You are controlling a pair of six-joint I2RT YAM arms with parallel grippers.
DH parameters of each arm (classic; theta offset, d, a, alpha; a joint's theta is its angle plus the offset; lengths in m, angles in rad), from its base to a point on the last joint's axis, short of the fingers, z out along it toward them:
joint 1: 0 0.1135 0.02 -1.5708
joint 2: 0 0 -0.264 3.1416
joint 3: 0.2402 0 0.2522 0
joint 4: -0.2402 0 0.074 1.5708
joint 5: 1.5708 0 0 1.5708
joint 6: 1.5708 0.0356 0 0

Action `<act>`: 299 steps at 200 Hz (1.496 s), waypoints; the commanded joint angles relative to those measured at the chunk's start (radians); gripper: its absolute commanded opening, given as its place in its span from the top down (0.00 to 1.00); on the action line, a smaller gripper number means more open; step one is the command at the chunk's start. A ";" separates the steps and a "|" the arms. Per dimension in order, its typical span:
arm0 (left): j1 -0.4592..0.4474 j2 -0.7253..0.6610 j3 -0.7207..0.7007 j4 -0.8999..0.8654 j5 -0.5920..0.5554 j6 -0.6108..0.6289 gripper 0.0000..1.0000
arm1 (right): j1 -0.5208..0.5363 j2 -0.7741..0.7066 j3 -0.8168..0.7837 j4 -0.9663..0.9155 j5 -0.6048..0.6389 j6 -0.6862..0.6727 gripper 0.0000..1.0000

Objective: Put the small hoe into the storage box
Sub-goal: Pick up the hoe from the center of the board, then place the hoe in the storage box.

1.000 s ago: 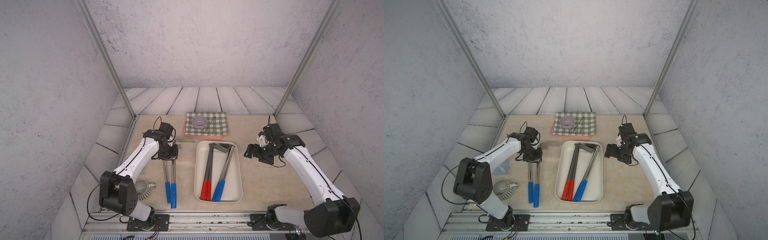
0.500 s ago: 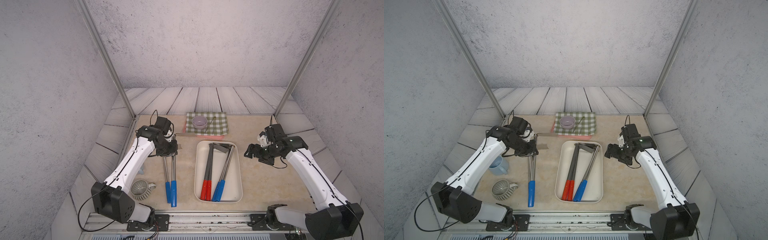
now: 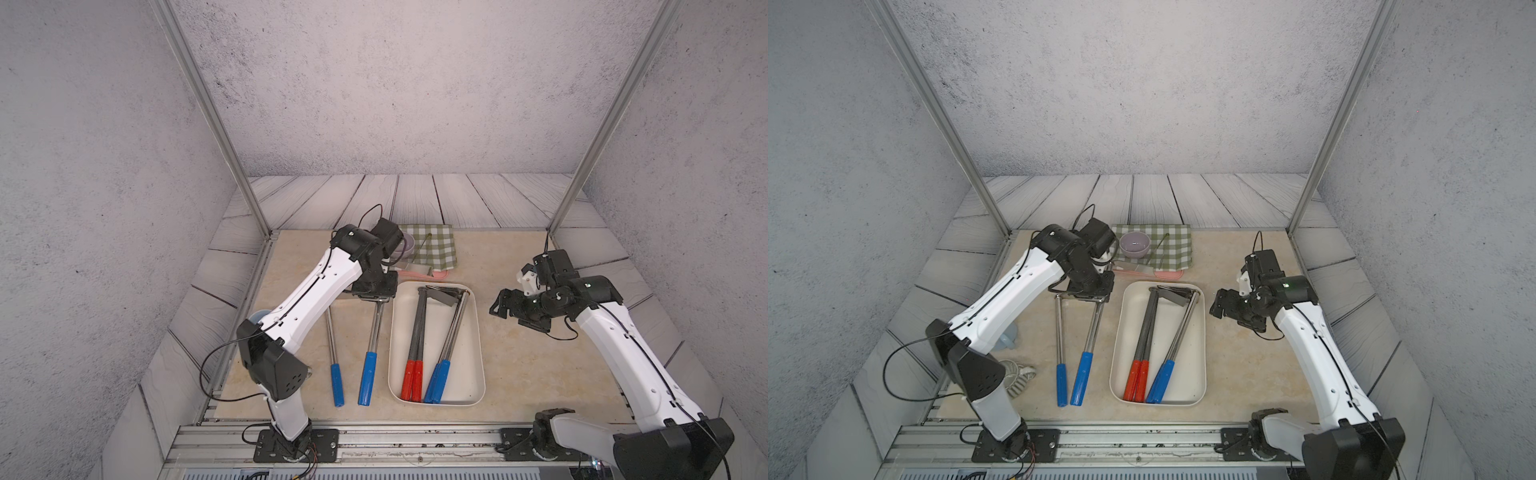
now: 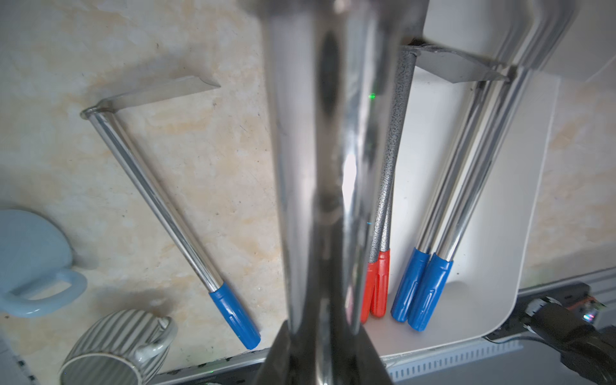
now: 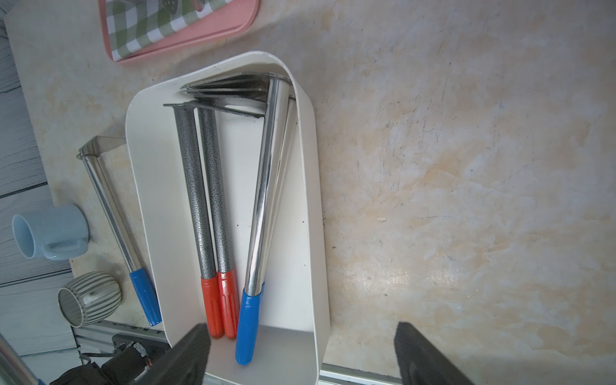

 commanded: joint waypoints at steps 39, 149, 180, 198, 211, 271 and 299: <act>-0.028 0.245 0.288 -0.215 -0.119 -0.065 1.00 | -0.005 -0.008 -0.021 -0.013 0.031 -0.035 0.11; -0.020 0.544 0.534 -0.326 -0.123 -0.138 1.00 | -0.011 0.021 -0.005 -0.015 0.051 -0.093 0.11; -0.020 0.552 0.506 -0.330 -0.121 -0.135 1.00 | -0.012 0.023 -0.012 -0.011 0.044 -0.097 0.11; -0.019 0.549 0.481 -0.326 -0.123 -0.137 1.00 | -0.013 0.020 -0.017 -0.009 0.043 -0.099 0.11; -0.020 0.550 0.471 -0.321 -0.118 -0.135 1.00 | -0.012 0.017 -0.023 -0.006 0.040 -0.099 0.11; -0.019 0.573 0.446 -0.312 -0.118 -0.141 1.00 | -0.016 0.013 -0.033 -0.005 0.038 -0.106 0.11; -0.019 0.567 0.411 -0.304 -0.126 -0.144 1.00 | -0.019 0.013 -0.037 -0.004 0.037 -0.110 0.11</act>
